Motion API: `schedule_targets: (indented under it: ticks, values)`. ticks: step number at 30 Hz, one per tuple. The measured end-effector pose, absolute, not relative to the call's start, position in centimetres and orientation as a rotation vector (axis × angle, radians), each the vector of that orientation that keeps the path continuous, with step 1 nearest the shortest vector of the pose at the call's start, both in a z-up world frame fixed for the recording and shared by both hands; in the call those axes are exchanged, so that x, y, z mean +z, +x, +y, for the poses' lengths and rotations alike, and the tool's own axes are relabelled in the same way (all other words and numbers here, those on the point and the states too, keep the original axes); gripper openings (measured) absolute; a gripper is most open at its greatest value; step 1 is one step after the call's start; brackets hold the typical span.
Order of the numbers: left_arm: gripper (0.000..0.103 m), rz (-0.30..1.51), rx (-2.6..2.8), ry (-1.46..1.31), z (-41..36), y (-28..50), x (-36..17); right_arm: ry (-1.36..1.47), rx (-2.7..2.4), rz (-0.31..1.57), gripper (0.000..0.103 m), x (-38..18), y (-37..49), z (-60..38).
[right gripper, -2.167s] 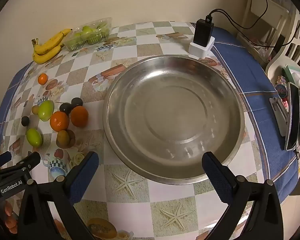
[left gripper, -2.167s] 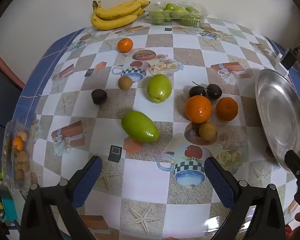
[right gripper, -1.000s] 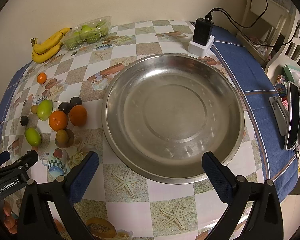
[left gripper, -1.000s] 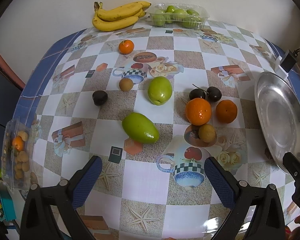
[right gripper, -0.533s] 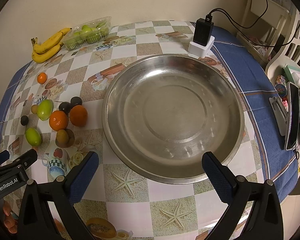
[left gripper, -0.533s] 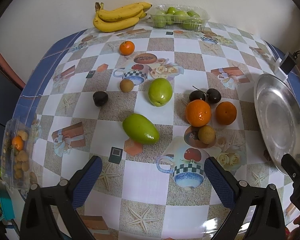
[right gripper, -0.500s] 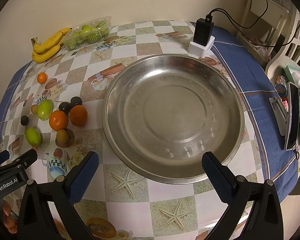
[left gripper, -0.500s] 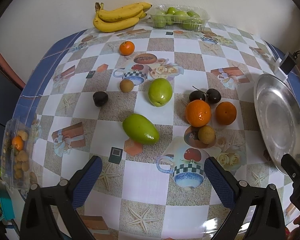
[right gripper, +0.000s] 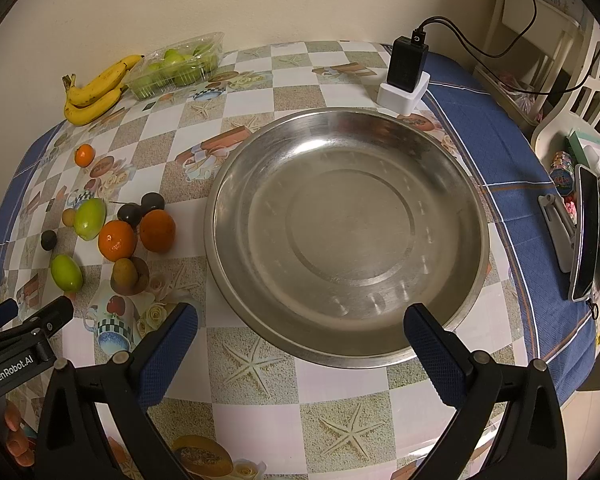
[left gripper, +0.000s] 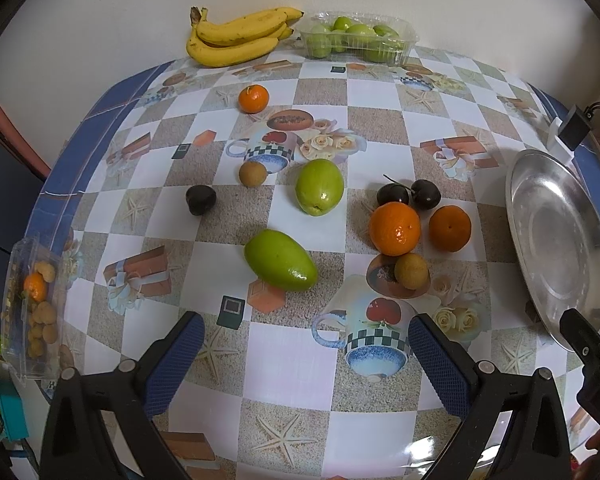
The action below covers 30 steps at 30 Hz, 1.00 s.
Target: Organize fruits
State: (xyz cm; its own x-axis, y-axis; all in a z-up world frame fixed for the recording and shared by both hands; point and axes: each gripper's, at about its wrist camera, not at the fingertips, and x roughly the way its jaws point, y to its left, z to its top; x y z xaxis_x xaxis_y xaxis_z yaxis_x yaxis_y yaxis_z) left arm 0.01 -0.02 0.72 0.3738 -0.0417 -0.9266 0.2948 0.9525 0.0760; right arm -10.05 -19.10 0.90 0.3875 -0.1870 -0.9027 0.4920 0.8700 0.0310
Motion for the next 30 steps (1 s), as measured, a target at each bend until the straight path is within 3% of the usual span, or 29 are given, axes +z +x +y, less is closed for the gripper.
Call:
schedule_targets:
  ticks: [30]
  values:
    - [0.103, 1.175, -0.229, 0.202, 0.24, 0.34, 1.28, 0.321, -0.426, 1.094, 0.103, 0.88, -9.73, -18.9]
